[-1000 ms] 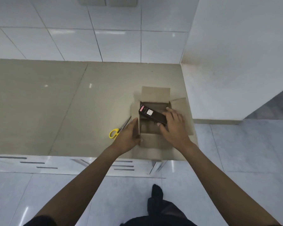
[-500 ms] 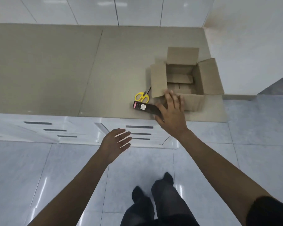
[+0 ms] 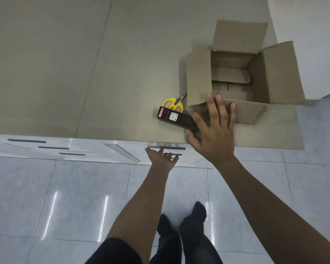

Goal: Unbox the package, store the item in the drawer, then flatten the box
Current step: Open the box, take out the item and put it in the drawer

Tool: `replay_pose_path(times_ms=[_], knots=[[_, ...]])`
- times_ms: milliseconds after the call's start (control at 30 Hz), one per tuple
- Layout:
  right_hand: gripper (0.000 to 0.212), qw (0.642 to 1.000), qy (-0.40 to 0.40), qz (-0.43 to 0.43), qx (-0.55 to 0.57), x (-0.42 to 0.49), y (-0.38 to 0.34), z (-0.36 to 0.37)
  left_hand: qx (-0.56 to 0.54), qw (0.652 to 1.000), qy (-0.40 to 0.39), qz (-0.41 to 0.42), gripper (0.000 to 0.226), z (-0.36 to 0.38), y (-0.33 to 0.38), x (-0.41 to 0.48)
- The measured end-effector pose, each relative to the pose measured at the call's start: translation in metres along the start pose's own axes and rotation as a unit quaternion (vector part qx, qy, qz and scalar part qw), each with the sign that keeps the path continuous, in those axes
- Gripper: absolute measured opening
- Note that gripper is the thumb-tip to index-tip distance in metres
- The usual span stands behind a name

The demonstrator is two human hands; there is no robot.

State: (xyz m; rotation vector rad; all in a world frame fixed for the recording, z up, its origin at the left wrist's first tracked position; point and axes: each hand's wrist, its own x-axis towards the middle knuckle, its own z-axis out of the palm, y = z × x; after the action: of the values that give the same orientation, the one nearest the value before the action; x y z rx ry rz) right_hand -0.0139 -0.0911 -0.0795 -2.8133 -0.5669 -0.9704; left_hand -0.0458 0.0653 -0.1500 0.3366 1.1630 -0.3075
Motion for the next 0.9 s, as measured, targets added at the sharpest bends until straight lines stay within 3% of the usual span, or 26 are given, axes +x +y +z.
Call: replay_pose_path(times_ms=[233,733,900], knots=[[0.048,1.0,0.0,0.001,-0.002,0.002,-0.001,-0.001,0.018,1.0,0.012,-0.016,0.075,-0.001,0.012,0.017],[0.039,0.997,-0.063,0.003,0.034,0.001,-0.003,-0.019,0.071,0.997,-0.018,-0.024,0.081,-0.115,-0.029,-0.002],[0.041,0.979,-0.05,-0.106,0.166,-0.04,-0.016,-0.044,0.068,0.997,-0.025,-0.033,0.078,-0.134,-0.033,-0.004]])
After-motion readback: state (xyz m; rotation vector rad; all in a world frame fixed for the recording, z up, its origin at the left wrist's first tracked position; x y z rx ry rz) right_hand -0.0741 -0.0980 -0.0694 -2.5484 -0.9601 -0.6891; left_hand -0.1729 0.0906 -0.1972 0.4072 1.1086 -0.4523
